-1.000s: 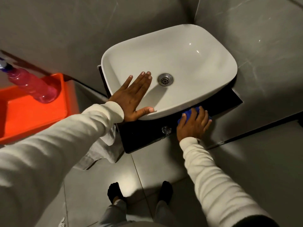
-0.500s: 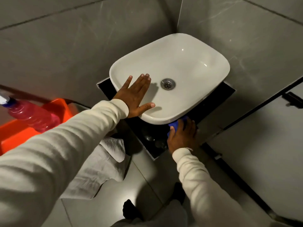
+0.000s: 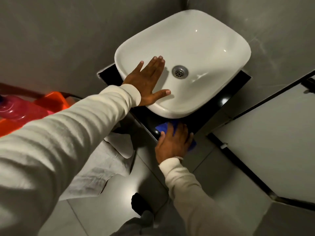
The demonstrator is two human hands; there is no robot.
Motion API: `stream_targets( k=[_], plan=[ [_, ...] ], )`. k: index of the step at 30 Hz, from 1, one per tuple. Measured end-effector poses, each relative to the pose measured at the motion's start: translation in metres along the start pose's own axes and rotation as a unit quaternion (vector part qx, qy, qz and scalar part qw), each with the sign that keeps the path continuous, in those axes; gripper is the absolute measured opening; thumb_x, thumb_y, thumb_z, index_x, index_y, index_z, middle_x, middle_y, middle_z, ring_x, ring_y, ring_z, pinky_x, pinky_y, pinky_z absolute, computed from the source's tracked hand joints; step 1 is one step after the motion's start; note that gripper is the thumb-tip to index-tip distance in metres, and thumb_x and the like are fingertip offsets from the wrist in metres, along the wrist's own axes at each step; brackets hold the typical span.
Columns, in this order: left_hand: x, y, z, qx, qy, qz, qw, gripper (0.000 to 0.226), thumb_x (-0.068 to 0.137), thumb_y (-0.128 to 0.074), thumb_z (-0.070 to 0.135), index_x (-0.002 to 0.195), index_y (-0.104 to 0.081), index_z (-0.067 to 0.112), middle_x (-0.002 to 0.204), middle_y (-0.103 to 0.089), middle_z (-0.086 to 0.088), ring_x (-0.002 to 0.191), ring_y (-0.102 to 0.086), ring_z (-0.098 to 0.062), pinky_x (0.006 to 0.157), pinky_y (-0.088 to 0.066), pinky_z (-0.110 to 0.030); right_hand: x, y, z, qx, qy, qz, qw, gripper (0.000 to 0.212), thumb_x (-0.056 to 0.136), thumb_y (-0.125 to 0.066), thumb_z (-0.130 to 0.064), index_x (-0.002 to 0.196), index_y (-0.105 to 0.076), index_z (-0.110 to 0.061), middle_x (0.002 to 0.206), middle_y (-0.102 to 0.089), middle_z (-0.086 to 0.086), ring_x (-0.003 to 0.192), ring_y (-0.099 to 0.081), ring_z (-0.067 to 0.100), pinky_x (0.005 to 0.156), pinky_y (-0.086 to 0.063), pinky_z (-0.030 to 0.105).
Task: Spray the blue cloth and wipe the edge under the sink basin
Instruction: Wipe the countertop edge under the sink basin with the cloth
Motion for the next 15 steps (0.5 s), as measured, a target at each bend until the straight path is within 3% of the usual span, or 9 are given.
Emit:
stream_targets(
  k=[6,10,12,15],
  plan=[
    [0.003,0.002,0.000,0.024,0.008,-0.031,0.999,0.102,0.075,0.000,0.076,0.151,0.009,0.009,0.164,0.008,-0.006,0.151,0.008,-0.019,0.123,-0.002,-0.047,0.010,-0.006,-0.036,-0.043,0.185,-0.054,0.980,0.041,0.086,-0.057,-0.040,0.125,-0.056,-0.024,0.140,-0.054,0.010,0.131,-0.048,0.031,0.111,-0.036,0.055],
    [0.001,0.001,0.000,0.034,0.037,-0.041,0.998,0.104,0.072,0.004,0.077,0.151,0.010,0.011,0.164,0.008,-0.005,0.151,0.009,-0.018,0.122,0.003,-0.049,0.016,-0.002,-0.014,-0.014,0.318,-0.161,0.934,0.044,0.091,-0.046,-0.044,0.132,-0.047,-0.028,0.154,-0.036,0.006,0.143,-0.028,0.030,0.118,-0.017,0.054],
    [-0.005,-0.008,-0.002,0.030,0.065,-0.047,0.996,0.101,0.074,0.003,0.076,0.152,0.010,0.012,0.164,0.008,-0.004,0.151,0.010,-0.017,0.122,0.006,-0.051,0.014,-0.001,0.003,-0.012,0.367,-0.174,0.914,0.046,0.090,-0.045,-0.048,0.133,-0.045,-0.032,0.155,-0.035,0.002,0.144,-0.027,0.027,0.118,-0.016,0.055],
    [-0.022,-0.010,0.005,-0.023,0.141,0.020,0.989,0.091,0.082,-0.006,0.068,0.153,0.005,0.012,0.164,0.005,-0.005,0.151,0.007,-0.019,0.122,0.004,-0.050,0.018,0.014,0.034,0.013,0.393,-0.180,0.902,0.050,0.089,-0.045,-0.053,0.135,-0.044,-0.034,0.155,-0.035,0.000,0.145,-0.028,0.024,0.118,-0.018,0.056]
  ],
)
Point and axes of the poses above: each hand's wrist, its own x-axis towards the middle knuckle, its own y-axis out of the back of the hand, z = x × y, the point moved 2 cm from there along x, towards the middle knuckle
